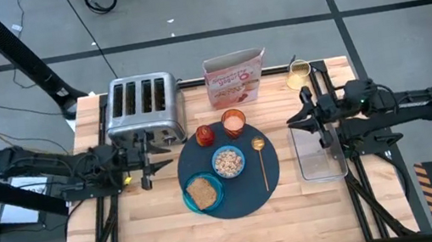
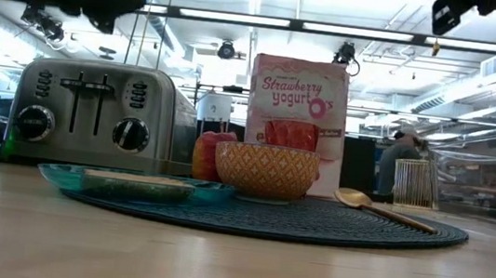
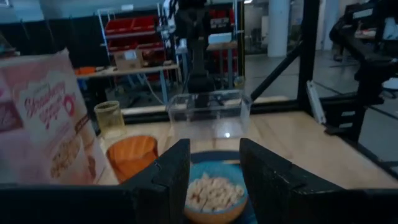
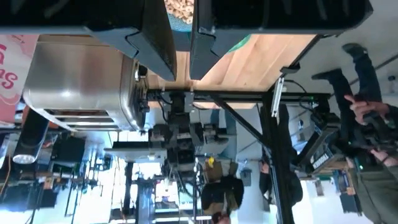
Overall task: Arrange a breakfast setting
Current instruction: Return to Home Position
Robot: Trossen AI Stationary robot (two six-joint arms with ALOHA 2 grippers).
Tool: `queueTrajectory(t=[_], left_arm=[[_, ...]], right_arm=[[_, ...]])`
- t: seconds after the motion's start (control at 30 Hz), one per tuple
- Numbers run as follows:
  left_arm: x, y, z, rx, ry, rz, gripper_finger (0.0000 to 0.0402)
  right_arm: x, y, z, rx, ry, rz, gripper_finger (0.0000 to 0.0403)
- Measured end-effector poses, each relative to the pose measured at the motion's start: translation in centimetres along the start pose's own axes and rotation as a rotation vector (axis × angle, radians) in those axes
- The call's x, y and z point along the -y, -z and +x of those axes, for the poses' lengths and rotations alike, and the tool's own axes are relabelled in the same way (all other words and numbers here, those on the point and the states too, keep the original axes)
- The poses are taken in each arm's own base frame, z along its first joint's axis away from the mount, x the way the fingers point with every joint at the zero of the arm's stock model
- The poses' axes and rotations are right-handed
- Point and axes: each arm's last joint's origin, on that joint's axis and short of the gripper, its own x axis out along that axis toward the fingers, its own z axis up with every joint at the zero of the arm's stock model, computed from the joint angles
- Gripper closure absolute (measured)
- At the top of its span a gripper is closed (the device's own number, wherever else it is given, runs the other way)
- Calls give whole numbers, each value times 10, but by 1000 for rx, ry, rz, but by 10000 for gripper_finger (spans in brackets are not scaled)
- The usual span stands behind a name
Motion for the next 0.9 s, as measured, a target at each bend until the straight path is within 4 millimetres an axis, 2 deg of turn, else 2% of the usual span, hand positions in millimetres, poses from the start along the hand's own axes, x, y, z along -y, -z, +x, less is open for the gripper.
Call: queueTrajectory(t=[0.27, 0.57, 0.9], left_arm=[[-7, 19, -2, -32, -54, 6, 255], [-14, 25, -3, -86, -70, 25, 255], [-11, 19, -24, -68, -58, 17, 255]], right_arm=[[-1, 14, -12, 52, 13, -29, 348], [0, 30, -16, 106, 61, -68, 348], [-1, 46, -23, 132, 61, -52, 348]])
